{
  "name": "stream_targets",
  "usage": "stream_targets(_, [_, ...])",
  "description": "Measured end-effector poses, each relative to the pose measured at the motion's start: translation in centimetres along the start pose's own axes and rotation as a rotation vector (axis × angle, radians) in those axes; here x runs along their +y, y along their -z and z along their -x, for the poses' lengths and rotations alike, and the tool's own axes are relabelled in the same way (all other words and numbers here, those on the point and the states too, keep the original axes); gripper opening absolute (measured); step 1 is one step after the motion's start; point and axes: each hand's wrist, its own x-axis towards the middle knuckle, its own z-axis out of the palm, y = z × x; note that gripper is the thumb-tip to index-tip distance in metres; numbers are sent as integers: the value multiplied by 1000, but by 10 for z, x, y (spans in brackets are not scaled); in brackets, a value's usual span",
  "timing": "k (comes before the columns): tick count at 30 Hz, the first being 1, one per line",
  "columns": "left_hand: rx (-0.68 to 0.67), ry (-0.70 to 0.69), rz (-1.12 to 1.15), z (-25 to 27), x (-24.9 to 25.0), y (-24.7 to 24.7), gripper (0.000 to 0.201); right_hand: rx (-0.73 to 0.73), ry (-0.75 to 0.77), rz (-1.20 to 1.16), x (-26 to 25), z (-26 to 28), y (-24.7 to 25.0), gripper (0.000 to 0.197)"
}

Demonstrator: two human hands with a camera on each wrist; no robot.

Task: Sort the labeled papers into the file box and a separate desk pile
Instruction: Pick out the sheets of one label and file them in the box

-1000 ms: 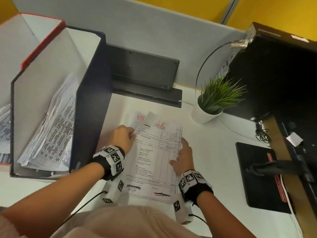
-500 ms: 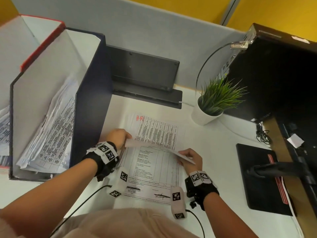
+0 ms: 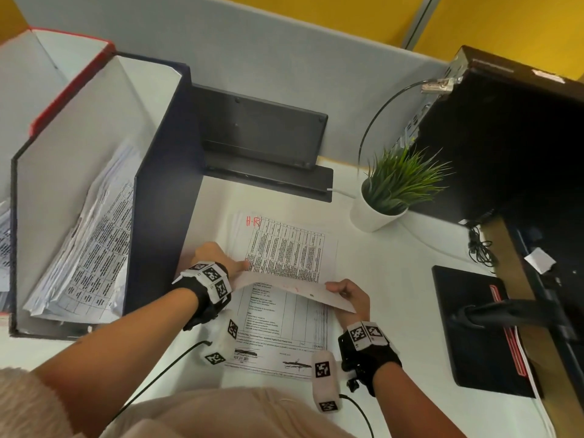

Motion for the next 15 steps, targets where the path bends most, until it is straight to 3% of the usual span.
stream_targets(5, [-29,13,83,-2,-3,0,45,-4,10,29,0,2,-1,34])
stream_targets(9, [10,-59,113,1,-5,-3,30,29,-25,62,-7,1,-2,31])
stream_targets(13, [28,-196,74,1,-7,-6,50,39,-17,125,-8,-3,1,38])
stream_targets(15, [38,-261,71,1,-12,-7,46,49,-27,151,-7,-3,0,28])
